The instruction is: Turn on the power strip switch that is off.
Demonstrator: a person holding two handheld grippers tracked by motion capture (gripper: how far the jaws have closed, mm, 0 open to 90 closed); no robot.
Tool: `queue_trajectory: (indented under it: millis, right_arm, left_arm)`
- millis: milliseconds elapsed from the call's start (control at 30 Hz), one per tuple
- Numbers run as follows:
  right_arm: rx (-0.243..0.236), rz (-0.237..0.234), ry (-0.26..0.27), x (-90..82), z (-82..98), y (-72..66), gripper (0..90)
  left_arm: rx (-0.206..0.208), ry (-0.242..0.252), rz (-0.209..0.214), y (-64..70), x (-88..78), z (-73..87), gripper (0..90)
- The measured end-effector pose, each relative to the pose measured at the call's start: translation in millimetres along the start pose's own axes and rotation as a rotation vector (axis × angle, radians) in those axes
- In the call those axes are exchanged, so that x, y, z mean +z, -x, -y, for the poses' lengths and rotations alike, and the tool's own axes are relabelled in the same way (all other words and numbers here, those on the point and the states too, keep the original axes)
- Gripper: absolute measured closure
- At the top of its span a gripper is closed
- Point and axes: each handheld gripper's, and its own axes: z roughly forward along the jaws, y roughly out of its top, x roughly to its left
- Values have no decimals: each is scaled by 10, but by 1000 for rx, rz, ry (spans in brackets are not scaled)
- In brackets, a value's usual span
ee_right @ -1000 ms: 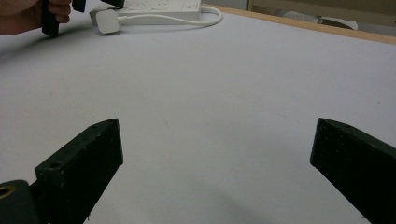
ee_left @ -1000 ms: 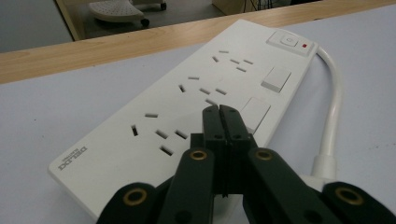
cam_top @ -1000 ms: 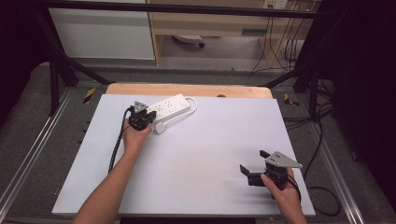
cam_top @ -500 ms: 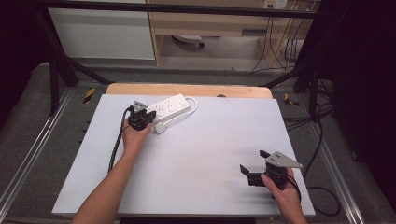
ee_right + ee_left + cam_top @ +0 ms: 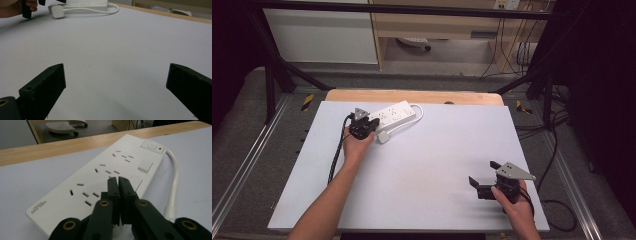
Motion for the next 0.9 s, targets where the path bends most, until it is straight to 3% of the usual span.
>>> queue_trajectory:
  millis: [633, 900]
  right_arm:
    - [0, 2, 0, 1, -1, 0, 28]
    - [0, 1, 0, 2, -1, 0, 28]
  left_arm:
    - [-12, 14, 12, -30, -15, -14, 690]
    - [-19, 18, 12, -28, -20, -21, 567]
